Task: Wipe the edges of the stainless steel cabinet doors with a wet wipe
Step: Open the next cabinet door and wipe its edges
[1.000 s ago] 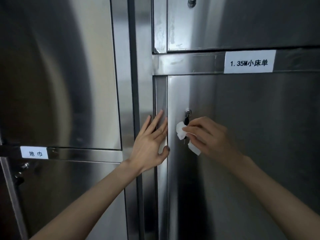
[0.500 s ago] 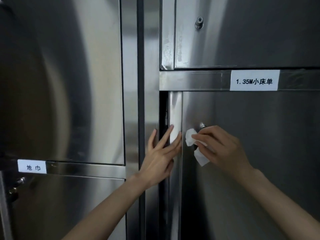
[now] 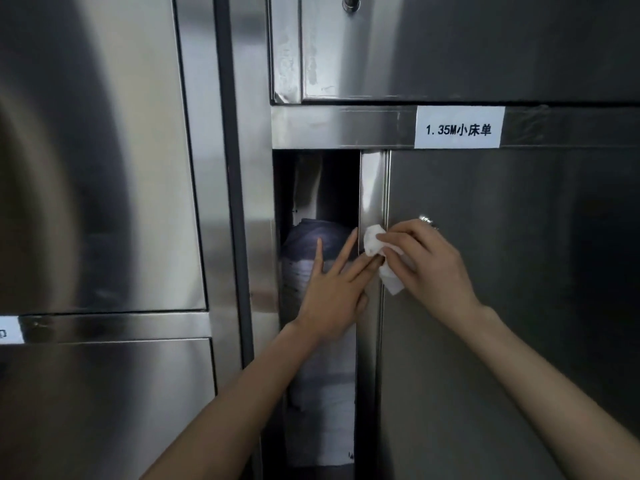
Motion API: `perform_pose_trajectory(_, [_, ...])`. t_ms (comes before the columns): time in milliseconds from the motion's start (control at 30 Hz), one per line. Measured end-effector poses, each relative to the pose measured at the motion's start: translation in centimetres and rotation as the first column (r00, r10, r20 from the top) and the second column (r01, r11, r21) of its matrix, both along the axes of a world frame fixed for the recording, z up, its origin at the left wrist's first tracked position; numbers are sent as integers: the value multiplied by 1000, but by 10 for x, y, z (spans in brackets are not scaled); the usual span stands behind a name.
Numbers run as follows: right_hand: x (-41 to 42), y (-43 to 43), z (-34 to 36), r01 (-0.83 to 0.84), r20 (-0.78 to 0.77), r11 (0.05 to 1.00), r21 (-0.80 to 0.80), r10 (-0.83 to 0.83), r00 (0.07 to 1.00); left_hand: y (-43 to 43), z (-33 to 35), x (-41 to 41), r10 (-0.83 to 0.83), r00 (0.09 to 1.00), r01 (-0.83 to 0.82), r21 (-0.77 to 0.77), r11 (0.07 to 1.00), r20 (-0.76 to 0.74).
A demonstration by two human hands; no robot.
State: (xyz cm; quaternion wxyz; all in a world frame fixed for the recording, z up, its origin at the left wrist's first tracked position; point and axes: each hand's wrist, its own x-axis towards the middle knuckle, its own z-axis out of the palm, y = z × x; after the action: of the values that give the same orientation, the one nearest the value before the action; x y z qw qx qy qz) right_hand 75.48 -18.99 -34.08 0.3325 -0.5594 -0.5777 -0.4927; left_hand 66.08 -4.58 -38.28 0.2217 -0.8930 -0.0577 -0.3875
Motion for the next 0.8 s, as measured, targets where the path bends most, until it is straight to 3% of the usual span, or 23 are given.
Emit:
perform_pose_trajectory(333, [-17, 16, 42, 30, 7, 998, 56, -30, 1000, 15, -2, -5, 57, 995, -52, 59, 997, -80])
perform_pose_trajectory(467, [-30, 40, 67, 60, 89, 980, 191, -78, 993, 23, 12, -36, 172, 983, -152, 266, 952, -56])
perform_pose_trajectory(533, [-28, 51, 69, 91, 128, 954, 285, -132, 983, 29, 26, -57, 100, 995, -102, 256, 961, 22])
perform_pose_trajectory(633, [-19, 62, 58, 139, 51, 914, 382, -171, 984, 47, 47, -67, 79, 997, -83, 322, 943, 27])
perform_pose_trajectory(800, [-8, 74, 44, 106, 25, 911, 398, -126, 992, 72, 47, -55, 60, 997, -69, 353, 933, 38])
